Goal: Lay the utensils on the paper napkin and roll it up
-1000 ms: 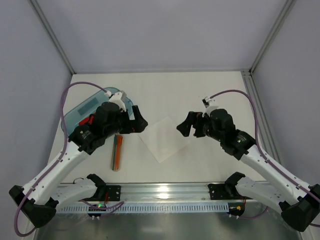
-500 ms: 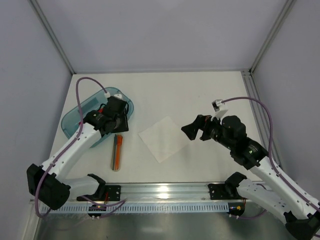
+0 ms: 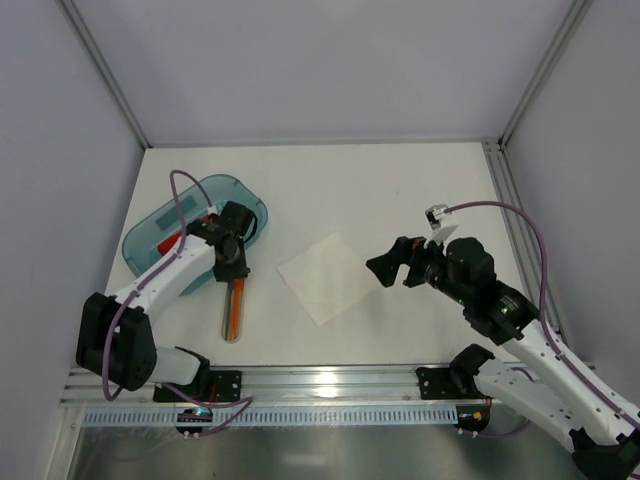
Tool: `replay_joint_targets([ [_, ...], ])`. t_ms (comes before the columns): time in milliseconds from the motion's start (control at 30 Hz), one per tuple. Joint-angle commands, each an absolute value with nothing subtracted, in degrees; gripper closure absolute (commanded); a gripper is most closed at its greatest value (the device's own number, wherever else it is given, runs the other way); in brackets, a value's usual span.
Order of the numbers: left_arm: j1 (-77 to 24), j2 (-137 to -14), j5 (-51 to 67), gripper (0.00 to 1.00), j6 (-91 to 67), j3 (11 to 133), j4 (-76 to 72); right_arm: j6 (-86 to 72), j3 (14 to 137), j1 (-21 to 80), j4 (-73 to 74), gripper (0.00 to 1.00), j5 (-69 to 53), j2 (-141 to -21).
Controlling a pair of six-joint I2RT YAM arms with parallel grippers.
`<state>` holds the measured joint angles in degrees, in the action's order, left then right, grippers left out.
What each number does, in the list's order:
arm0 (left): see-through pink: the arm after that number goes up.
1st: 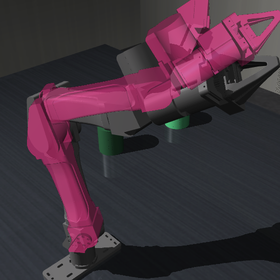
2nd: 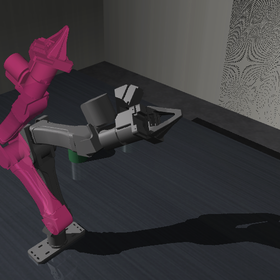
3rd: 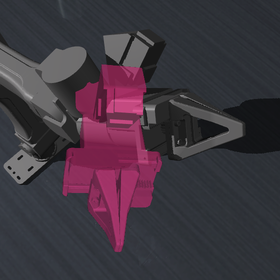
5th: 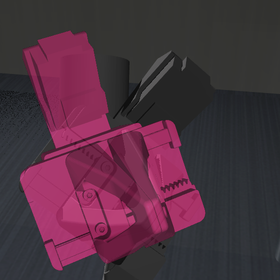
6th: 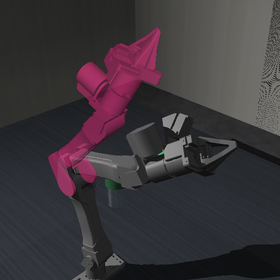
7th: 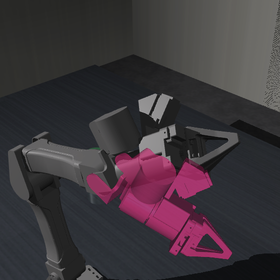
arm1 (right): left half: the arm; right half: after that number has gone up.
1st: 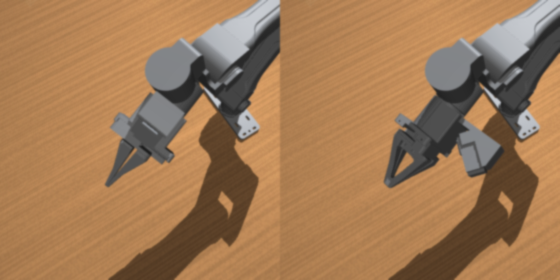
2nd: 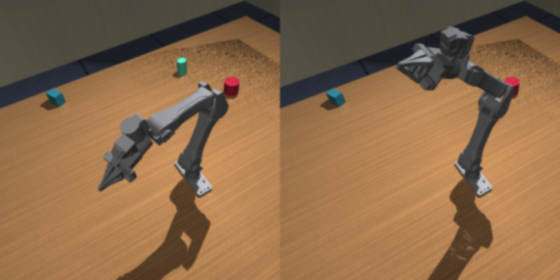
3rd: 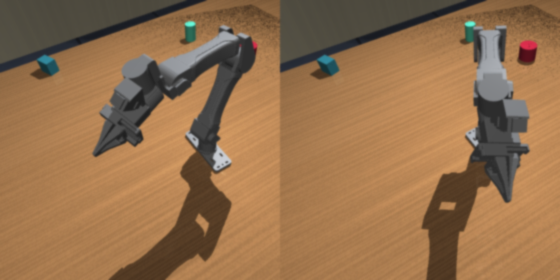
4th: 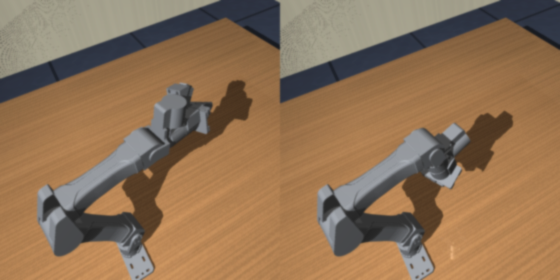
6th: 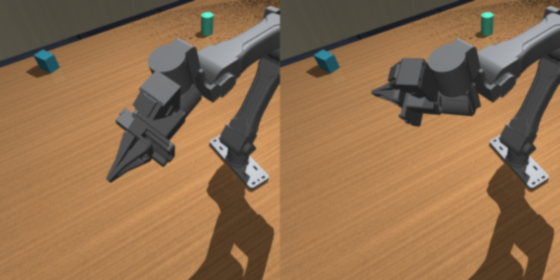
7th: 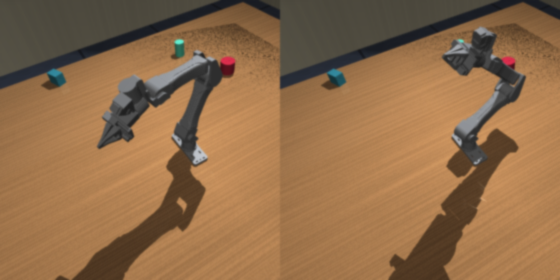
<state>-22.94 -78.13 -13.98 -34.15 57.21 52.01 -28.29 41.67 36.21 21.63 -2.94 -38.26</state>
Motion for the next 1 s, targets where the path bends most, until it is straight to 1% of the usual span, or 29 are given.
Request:
replay_joint_targets([
  [0, -22.9, -78.9, -13.8, 0.70, -34.5, 56.1, 50.1, -26.2, 42.7, 36.1, 22.2, 0.00, -2.4, -38.8],
  [267, -22.4, -80.8, -12.8, 0.72, -33.9, 53.0, 48.3, -25.9, 42.3, 36.1, 22.3, 0.00, -2.1, -38.1],
  [500, -22.4, -84.5, -12.1, 0.78, -34.5, 52.6, 46.7, -26.6, 41.8, 36.0, 22.4, 0.00, -2.5, -37.4],
  [967, -22.4, -89.0, -13.6, 0.79, -35.9, 52.2, 46.0, -26.4, 41.5, 36.0, 23.3, 0.00, -2.1, -35.4],
])
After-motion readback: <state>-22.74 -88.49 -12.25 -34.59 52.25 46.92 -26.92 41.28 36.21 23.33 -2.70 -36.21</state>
